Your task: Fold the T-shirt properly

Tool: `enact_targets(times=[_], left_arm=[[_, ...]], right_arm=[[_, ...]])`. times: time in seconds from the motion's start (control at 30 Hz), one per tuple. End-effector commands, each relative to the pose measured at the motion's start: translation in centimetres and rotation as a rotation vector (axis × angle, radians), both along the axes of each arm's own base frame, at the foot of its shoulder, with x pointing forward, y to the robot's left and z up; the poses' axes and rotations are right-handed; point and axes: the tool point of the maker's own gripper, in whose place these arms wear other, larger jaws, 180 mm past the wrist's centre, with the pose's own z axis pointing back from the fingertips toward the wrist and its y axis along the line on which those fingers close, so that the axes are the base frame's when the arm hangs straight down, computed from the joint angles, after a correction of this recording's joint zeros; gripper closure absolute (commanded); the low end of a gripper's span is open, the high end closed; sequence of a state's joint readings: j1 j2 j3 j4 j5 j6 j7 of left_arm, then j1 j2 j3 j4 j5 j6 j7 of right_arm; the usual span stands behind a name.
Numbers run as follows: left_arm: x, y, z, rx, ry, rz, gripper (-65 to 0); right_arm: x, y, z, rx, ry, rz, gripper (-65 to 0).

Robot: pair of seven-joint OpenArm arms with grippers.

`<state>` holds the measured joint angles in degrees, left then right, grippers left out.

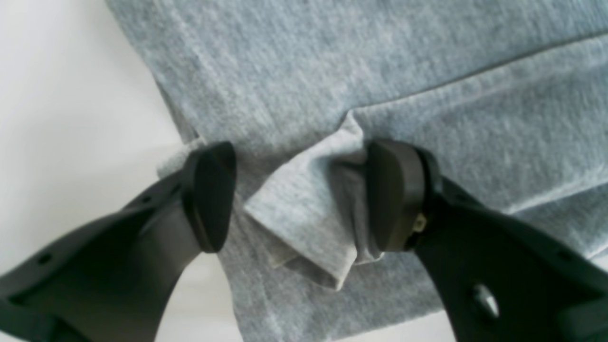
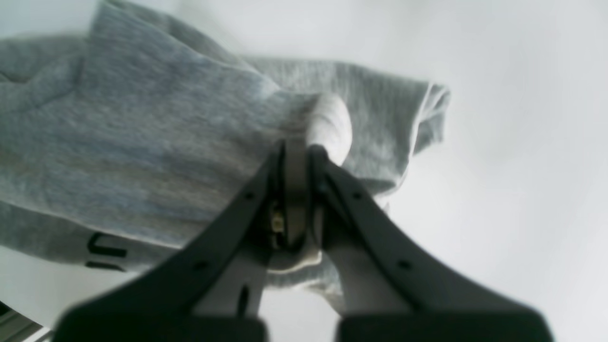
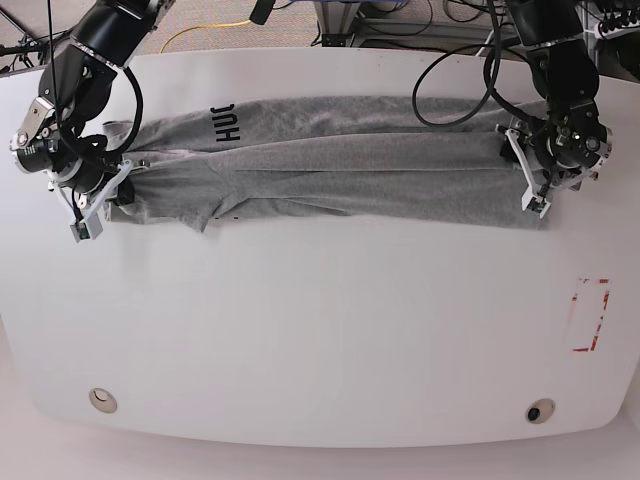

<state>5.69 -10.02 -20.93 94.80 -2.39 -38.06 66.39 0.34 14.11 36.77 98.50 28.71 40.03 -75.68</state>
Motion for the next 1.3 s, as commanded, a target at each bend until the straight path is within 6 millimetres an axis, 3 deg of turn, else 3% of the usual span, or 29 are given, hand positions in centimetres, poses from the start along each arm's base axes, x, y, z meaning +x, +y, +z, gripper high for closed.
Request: enact_targets(times=[0.0, 0.1, 0.2, 0.37, 0.47, 0.57, 0.63, 0.8, 1.03, 1.1, 1.27], left_arm=[[-0.8, 0.7, -0.3, 0.037, 0.041, 0.003, -40.7], [-0.8, 0.7, -0.2, 0.038, 0.041, 0.003, -40.7], [-0.8, 0.7, -0.2, 0.038, 0.041, 0.003, -40.7], [-0.7, 0.7, -0.2, 0.038, 0.040, 0.003, -40.7], [-0.6, 0.7, -0.1, 0.038, 0.037, 0.001, -40.7], [-0.5, 0.7, -0.1, 0.037, 0.034, -0.001, -40.7], [-0.4, 0.6, 0.0, 0.035, 0.031, -0.001, -40.7], [0.4, 0.6, 0.5, 0.032, 0.011, -0.005, -40.7], [1.5, 0.6, 1.5, 0.041, -0.020, -0.024, -40.7], [1.9, 0.6, 2.1, 0.048, -0.040, -0.026, -40.7], [2.9, 0.4, 4.0, 0.071, -0.105, -0.039, -40.7]], right_arm=[[0.7, -0.5, 1.2, -0.015, -0.045, -0.001, -1.6], [-0.1, -0.4, 0.6, -0.009, -0.034, 0.001, -4.0], [-0.8, -0.5, 0.0, -0.008, -0.020, -0.004, -12.0], [-1.8, -0.7, -0.7, -0.019, -0.015, -0.012, -34.1], [-2.8, -2.9, -0.4, -0.047, -0.017, -0.083, -41.9], [-3.6, -4.8, 1.4, -0.091, -0.060, -0.139, -42.0], [-3.6, -4.8, 2.5, -0.110, -0.081, -0.133, -42.2], [-3.0, -1.3, 4.9, -0.014, -0.161, -0.045, -42.3], [-2.1, 3.4, 3.6, 0.104, -0.152, 0.015, -41.7], [-1.9, 4.3, 2.8, 0.088, -0.122, 0.037, -38.5], [-1.6, 7.2, -0.2, 0.092, -0.062, 0.076, -17.4]])
